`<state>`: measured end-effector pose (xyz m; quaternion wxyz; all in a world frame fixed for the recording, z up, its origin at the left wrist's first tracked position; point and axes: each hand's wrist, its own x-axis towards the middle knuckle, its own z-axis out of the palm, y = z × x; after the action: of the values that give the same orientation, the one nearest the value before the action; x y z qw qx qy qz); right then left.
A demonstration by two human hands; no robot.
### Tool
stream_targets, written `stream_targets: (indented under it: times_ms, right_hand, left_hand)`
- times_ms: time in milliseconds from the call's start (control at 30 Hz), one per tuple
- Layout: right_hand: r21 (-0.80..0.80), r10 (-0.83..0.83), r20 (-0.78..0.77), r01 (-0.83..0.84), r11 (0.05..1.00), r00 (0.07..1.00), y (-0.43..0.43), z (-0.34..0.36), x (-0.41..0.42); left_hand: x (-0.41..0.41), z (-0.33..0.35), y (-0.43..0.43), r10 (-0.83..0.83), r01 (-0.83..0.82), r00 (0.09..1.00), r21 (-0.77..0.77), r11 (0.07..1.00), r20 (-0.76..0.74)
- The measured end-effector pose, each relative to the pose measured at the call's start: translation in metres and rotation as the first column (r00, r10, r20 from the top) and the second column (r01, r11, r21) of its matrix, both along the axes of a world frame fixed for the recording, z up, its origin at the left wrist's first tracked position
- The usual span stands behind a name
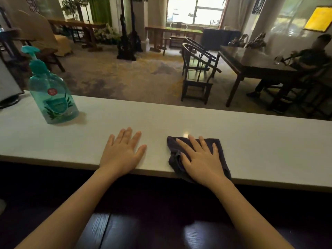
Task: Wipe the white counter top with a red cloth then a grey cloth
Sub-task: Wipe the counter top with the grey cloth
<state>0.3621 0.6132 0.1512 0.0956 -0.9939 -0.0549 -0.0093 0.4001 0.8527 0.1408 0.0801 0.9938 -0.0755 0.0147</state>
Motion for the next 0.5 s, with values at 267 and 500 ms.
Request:
stream_targets:
  times_ms: [267, 500]
  right_hand:
    - [-0.036, -0.296, -0.139, 0.294, 0.955, 0.945, -0.075, 0.016, 0.101]
    - [-0.011, -0.213, -0.101, 0.213, 0.977, 0.972, 0.009, 0.013, 0.138]
  left_hand:
    - [-0.001, 0.0, 0.0, -0.004, 0.004, 1.0, -0.002, 1.0, 0.004]
    - [0.0, -0.001, -0.002, 0.004, -0.004, 1.0, -0.001, 1.0, -0.005]
